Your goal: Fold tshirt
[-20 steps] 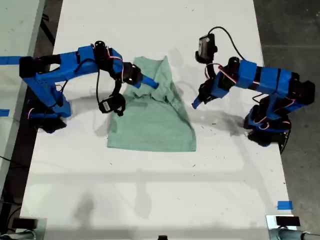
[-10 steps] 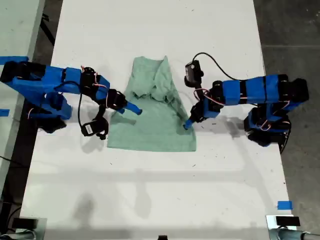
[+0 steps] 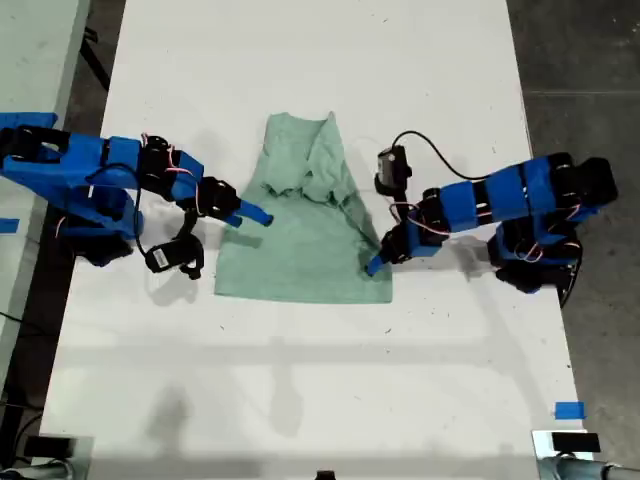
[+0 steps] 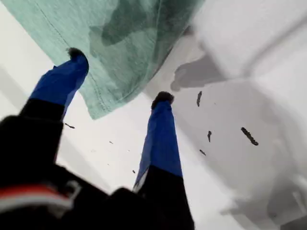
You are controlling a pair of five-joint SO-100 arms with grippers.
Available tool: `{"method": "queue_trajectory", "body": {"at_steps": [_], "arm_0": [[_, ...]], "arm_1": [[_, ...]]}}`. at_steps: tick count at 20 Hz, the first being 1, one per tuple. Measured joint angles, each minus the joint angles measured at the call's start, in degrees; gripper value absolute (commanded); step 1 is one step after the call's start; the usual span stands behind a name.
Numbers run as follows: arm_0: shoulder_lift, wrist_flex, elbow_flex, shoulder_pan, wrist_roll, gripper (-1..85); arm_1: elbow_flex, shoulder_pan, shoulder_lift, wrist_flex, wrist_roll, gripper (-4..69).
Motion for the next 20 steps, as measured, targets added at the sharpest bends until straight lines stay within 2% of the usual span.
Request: {"method": "queue_trajectory", "body": {"at_steps": [4, 11, 20], "arm_0": [[0.0, 0.0, 0.09, 0.0, -0.09, 30.1], [0.0, -0.09, 0.35, 0.0, -0.09, 30.2], [0.09, -0.09, 0.7, 0.0, -0.09, 30.3]], "arm_1": [[1.85, -0.09, -2.46, -2.72, 3.08, 24.8], [1.85, -0.62, -2.72, -3.87, 5.89, 12.0], [1.67, -2.9, -5.71, -8.09, 8.0, 10.3]]}}
